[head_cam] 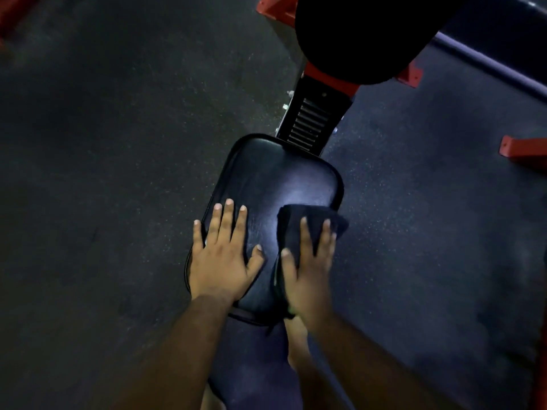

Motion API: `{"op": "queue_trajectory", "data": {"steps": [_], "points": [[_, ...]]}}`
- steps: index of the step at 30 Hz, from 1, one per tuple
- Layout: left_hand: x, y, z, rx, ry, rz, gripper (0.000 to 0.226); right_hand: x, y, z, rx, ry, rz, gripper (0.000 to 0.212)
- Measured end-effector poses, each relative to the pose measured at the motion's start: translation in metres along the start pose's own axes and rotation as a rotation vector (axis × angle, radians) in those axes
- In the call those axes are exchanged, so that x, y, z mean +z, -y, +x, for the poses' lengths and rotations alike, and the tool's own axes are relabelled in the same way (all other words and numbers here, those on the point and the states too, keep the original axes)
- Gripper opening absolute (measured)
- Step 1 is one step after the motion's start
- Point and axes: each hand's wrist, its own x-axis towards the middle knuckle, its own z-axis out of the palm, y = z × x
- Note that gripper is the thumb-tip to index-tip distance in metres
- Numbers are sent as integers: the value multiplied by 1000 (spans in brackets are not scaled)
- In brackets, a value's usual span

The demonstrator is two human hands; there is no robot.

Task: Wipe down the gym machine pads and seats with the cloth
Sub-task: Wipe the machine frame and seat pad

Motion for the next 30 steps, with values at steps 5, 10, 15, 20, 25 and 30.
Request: {"op": "queue_trajectory", "data": {"steps": [5, 10, 15, 20, 25, 30], "points": [[2, 2, 0, 12, 8, 26, 82, -22, -5, 82, -41, -42, -232, 67], [4, 3, -1, 2, -15, 6, 85, -35, 26, 158, 78, -52, -378, 67], [0, 3, -1, 1, -3, -32, 84, -7, 11, 9, -234, 115, -492, 71], [5, 6, -2, -3, -29, -37, 86, -32, 19, 129, -356, 139, -565, 68], [5, 6, -2, 6, -24, -57, 86, -15, 55, 163, -235, 36, -553, 71], [5, 5, -2, 11, -32, -65, 85, -31, 18, 86, -406, 242, -556, 68]]}}
